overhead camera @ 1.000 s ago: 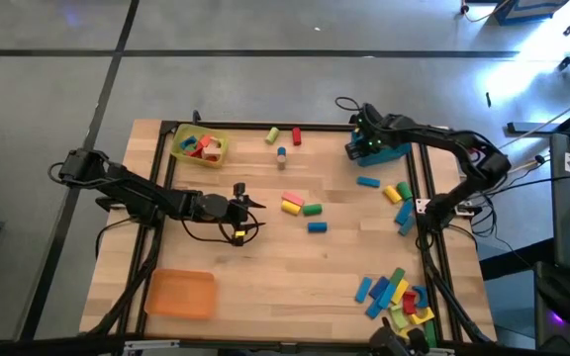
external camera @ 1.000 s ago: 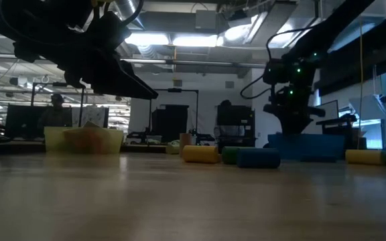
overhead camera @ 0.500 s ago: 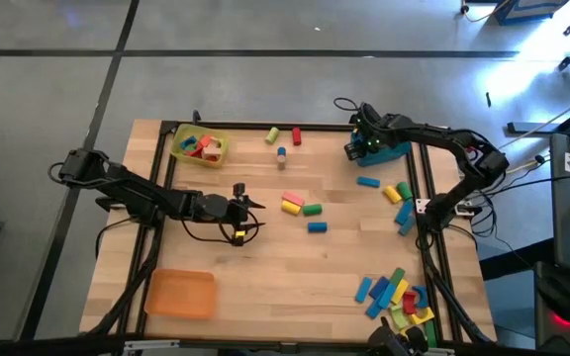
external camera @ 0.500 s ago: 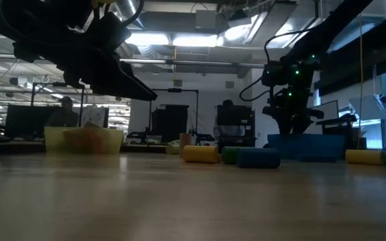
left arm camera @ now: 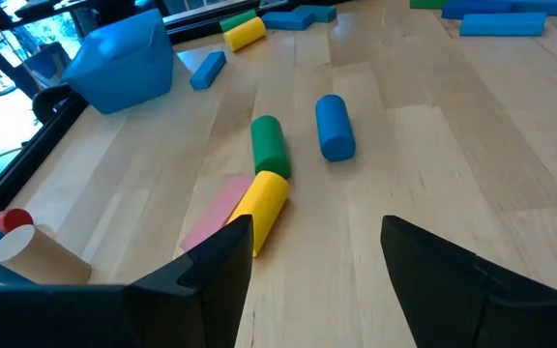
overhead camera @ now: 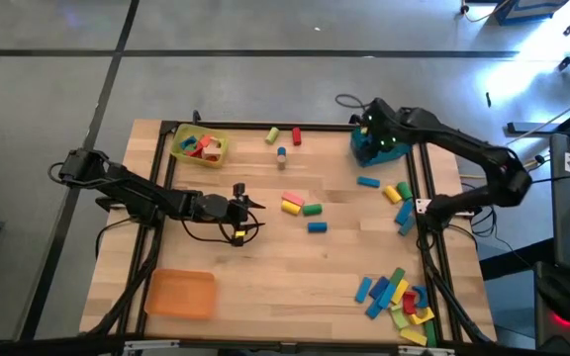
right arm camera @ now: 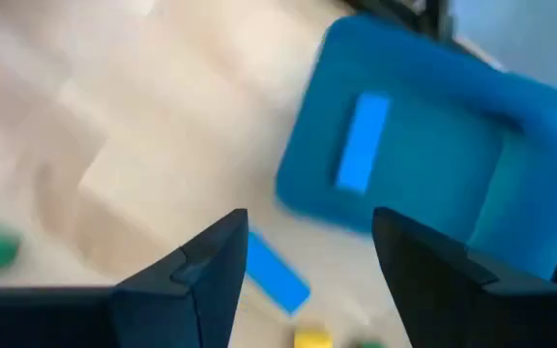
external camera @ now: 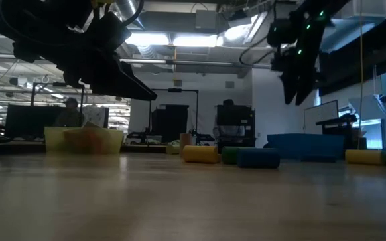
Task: Sort blocks by size
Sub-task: Put the blue rectangular block into the blue bin
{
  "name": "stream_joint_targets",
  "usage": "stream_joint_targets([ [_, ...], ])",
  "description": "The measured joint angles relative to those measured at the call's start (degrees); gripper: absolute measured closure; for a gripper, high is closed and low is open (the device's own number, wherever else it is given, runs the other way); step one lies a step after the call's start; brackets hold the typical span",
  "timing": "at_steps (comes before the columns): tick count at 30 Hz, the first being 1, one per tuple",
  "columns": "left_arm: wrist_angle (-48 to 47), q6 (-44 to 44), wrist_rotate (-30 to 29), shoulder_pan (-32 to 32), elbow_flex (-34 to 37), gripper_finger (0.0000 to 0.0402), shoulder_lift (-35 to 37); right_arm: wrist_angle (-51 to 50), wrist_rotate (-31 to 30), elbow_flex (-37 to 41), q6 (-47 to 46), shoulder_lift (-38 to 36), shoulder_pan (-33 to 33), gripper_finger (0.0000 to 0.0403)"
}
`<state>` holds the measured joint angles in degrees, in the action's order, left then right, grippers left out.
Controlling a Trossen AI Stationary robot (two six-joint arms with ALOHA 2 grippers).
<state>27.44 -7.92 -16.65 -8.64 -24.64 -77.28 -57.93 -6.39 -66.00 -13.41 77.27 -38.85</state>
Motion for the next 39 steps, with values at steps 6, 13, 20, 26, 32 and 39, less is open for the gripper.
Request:
stream_joint_targets([
  [6,0.04,0.0,-0.01,0.0,0.0,0.019,0.0,-5.92,-1.08,0.02,1.7,-1.89,8.4,0.0178],
  [13,0.09,0.0,0.01,0.0,0.0,0.019,-0.02,-5.07,-2.99,2.79,4.98,-0.83,12.79,0.0178],
  [20,0.11,0.0,-0.02,0.0,0.0,0.019,-0.02,2.96,-3.08,14.46,7.78,-0.78,12.59,0.0178],
  [26,0.15,0.0,0.01,0.0,0.0,0.019,-0.02,11.82,-4.02,21.99,9.45,-0.78,12.59,0.0178],
  [32,0.19,0.0,-0.01,0.0,0.0,0.019,-0.02,18.62,-4.62,26.64,9.45,-0.78,12.56,0.0178],
  [39,0.2,0.0,-0.02,0.0,0.0,0.019,-0.01,23.78,-4.57,29.63,8.96,-0.27,9.71,0.0178],
])
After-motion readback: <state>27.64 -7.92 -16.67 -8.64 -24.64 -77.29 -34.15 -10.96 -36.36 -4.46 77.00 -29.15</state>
